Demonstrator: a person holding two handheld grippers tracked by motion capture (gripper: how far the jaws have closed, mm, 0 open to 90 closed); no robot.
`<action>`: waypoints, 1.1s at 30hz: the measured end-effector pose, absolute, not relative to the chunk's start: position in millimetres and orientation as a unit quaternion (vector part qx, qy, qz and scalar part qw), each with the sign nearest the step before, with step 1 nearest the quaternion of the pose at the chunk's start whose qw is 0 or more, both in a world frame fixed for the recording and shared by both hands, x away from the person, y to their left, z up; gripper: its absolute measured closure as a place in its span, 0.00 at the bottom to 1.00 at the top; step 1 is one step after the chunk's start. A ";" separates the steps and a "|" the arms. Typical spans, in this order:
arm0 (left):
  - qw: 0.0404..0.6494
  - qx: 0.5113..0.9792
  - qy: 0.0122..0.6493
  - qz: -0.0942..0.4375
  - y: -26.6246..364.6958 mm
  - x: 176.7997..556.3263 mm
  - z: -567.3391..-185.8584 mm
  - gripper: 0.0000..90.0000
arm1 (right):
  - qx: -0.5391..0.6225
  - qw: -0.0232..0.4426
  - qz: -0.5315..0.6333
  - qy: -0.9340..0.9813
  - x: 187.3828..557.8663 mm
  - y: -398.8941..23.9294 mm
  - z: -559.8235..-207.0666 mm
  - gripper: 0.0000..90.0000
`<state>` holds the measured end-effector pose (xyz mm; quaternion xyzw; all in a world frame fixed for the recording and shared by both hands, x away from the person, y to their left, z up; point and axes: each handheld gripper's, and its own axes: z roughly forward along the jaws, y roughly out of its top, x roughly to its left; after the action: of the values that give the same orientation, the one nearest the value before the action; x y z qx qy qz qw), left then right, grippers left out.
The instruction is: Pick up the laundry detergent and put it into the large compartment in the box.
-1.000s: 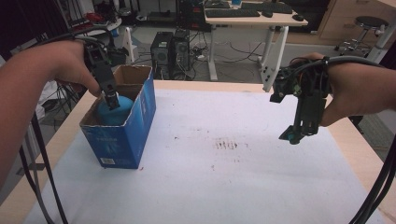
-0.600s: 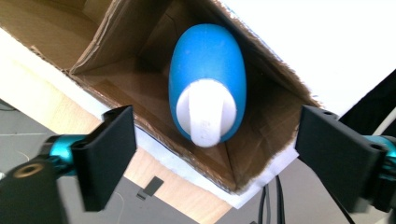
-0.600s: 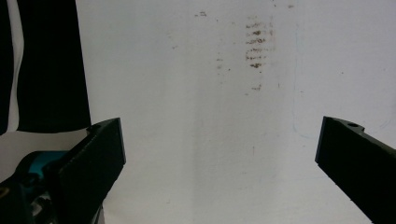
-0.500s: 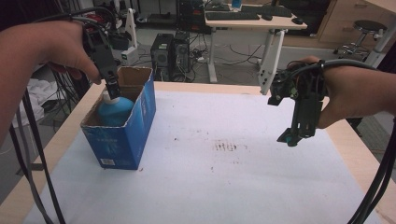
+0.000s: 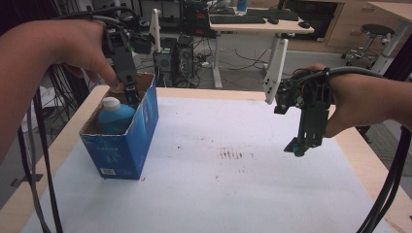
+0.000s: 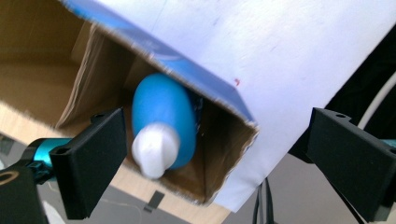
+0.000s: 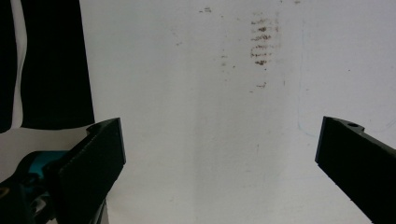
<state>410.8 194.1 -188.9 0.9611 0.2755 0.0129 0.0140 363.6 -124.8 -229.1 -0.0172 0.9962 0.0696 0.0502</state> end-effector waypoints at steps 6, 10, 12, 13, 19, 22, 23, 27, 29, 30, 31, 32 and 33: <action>0.021 0.972 0.232 0.016 171.2 407.0 -186.1 0.02 | -0.013 0.049 0.067 0.996 362.6 -124.6 -229.1 0.01; 0.029 0.980 0.195 0.008 154.0 402.7 -187.4 0.02 | -0.010 0.048 0.065 0.997 362.5 -123.4 -229.7 0.01; 0.030 0.984 0.178 0.004 145.9 400.4 -190.0 0.02 | -0.012 0.047 0.065 0.997 362.6 -122.0 -230.4 0.01; 0.029 0.985 0.168 -0.001 142.1 399.6 -191.2 0.02 | -0.011 0.046 0.065 0.997 362.6 -121.2 -230.5 0.01; 0.040 0.993 0.107 0.008 124.5 395.8 -200.4 0.02 | -0.015 0.044 0.065 0.997 364.1 -117.8 -231.6 0.01; 0.033 0.995 0.090 0.001 120.0 396.7 -208.6 0.02 | -0.018 0.043 0.064 0.997 364.7 -117.1 -232.7 0.01; 0.027 0.996 0.088 -0.004 119.2 398.1 -211.1 0.02 | -0.018 0.042 0.063 0.997 365.0 -117.1 -232.8 0.01; 0.013 0.996 0.088 -0.002 118.6 401.0 -223.2 0.02 | -0.015 0.043 0.066 0.997 367.1 -118.6 -232.5 0.01; 0.010 0.996 0.086 -0.005 119.4 402.2 -225.9 0.02 | -0.013 0.042 0.064 0.997 367.7 -119.8 -232.8 0.01; 0.012 0.996 0.088 -0.007 120.0 402.4 -227.0 0.02 | -0.011 0.043 0.063 0.997 367.8 -120.4 -232.9 0.01; 0.013 0.996 0.088 -0.007 120.5 402.7 -227.7 0.02 | -0.011 0.043 0.062 0.997 367.9 -120.8 -233.0 0.01; 0.014 0.996 0.089 -0.007 120.9 402.7 -228.3 0.02 | -0.010 0.043 0.063 0.997 367.7 -121.1 -232.9 0.01; 0.013 0.996 0.089 -0.008 121.1 402.7 -228.6 0.02 | -0.010 0.044 0.062 0.997 367.6 -121.2 -232.7 0.01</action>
<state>402.7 121.1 -228.6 0.9959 0.0894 -0.0079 0.0127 367.6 -121.2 -232.7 -0.0098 0.9971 0.0622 0.0436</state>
